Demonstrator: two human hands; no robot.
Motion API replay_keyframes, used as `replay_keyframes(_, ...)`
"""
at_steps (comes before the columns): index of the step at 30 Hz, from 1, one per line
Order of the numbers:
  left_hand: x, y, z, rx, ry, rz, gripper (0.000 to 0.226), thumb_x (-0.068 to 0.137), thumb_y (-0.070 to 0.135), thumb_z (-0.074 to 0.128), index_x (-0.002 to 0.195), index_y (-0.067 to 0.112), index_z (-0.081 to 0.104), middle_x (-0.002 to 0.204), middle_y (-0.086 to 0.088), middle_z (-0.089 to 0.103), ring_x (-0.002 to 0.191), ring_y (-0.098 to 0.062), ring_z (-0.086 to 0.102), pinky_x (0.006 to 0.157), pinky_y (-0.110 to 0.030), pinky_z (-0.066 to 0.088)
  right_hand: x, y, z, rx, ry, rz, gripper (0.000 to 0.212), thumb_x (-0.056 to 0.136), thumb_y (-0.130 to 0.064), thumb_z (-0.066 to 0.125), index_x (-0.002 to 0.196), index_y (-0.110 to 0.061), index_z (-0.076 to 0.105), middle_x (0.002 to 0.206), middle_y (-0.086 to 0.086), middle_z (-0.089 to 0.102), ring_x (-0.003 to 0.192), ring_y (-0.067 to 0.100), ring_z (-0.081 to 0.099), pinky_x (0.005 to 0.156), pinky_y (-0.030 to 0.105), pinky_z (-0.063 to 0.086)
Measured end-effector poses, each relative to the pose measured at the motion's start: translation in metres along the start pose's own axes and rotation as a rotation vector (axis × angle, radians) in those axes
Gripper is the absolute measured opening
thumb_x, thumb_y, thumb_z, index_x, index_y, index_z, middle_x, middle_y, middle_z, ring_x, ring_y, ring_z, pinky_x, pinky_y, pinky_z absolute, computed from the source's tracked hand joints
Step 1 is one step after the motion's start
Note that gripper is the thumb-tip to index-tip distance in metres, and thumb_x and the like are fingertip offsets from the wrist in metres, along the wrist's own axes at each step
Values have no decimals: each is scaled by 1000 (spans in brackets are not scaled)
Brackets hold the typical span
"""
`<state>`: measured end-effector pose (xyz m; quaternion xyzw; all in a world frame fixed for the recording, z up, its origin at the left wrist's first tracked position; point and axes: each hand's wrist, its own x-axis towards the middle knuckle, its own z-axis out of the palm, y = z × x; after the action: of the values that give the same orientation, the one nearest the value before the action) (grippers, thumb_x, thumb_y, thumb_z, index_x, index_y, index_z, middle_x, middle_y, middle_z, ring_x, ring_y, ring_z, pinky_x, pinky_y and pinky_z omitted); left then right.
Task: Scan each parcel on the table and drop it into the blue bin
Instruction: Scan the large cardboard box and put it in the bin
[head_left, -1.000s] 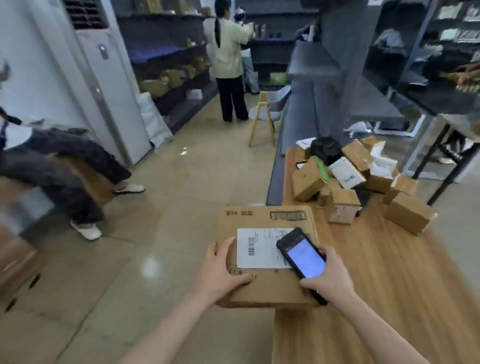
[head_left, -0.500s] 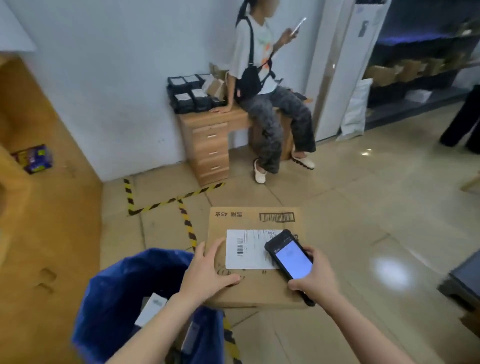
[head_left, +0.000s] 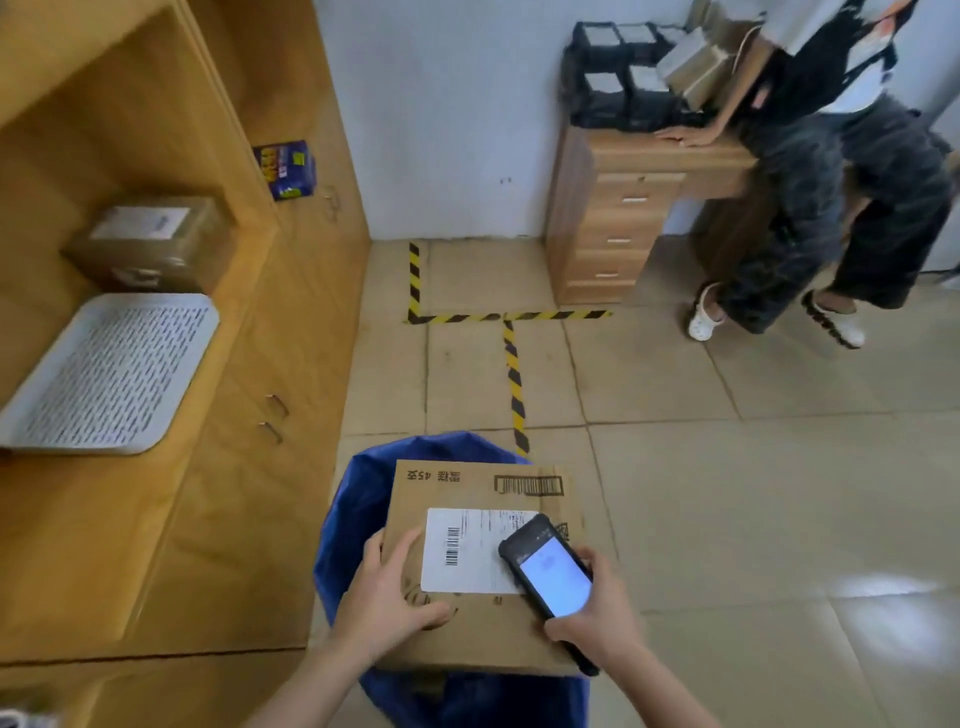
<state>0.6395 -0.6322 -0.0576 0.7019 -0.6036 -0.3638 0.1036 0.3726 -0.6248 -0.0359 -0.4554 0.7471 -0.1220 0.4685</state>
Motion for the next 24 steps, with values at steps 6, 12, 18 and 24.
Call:
replay_keyframes(6, 11, -39, 32, 14, -91, -78, 98, 51, 71, 67, 134, 59, 16, 144, 17, 12, 126, -13, 40, 87, -36, 52, 27, 22, 42, -88, -61, 111, 94, 38, -33, 72, 126, -31, 40, 111, -12, 47, 87, 2, 48, 60, 17, 40)
replay_keyframes(12, 24, -47, 59, 49, -166, -86, 90, 59, 72, 65, 133, 57, 17, 146, 12, 14, 126, -16, 40, 85, -36, 47, 47, 46, 52, -190, -76, 248, 95, 45, -32, 75, 131, -30, 35, 120, -7, 49, 95, 17, 56, 73, 32, 48)
replay_keyframes(18, 37, -51, 79, 97, -229, -89, 91, 59, 74, 63, 135, 52, 18, 144, 9, 18, 126, -18, 40, 91, -40, 45, 59, 58, 51, -234, -120, 297, 96, 49, -29, 77, 136, -28, 35, 121, -4, 51, 96, 19, 57, 82, 36, 52)
replay_keyframes(24, 47, -58, 103, 44, -296, -137, 91, 59, 73, 63, 136, 48, 22, 137, 9, 21, 117, -20, 47, 89, -36, 49, 75, 65, 46, -258, -89, 293, 93, 52, -27, 79, 135, -27, 36, 116, -5, 50, 94, 18, 57, 84, 40, 51)
